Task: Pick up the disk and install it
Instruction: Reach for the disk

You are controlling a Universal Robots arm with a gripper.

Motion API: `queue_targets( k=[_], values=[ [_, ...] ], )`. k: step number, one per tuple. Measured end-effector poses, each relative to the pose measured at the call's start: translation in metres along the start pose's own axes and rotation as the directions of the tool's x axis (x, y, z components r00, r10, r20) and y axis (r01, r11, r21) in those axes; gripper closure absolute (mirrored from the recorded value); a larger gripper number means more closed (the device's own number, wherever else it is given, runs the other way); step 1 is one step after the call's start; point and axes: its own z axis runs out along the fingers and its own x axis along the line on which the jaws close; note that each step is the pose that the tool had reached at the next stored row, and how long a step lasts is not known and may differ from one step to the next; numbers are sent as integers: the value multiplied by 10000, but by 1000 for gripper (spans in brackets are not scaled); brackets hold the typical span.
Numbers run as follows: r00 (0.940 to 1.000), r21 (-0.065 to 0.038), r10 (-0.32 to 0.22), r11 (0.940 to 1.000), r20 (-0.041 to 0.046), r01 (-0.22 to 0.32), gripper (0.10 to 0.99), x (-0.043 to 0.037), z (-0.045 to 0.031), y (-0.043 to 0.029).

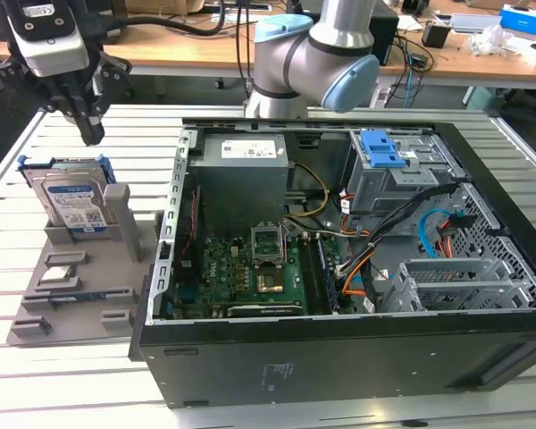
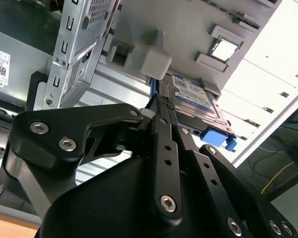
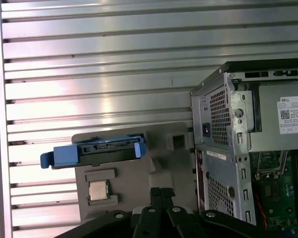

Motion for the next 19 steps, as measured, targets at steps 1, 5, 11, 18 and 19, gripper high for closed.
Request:
queue_targets(
  k=[1,5,11,18,19],
  values=[
    [10000,0,1,10000,0,-1,980,13,0,-1],
    [10000,-1,1,10000,0,-1,980,83,-2,-6],
    [10000,-1,0,10000,0,0,980,195,-5,-14],
    [10000,0,0,10000,0,0,980,331,-9,-24],
    [10000,0,1,10000,0,-1,980,358,-9,-27]
  ],
)
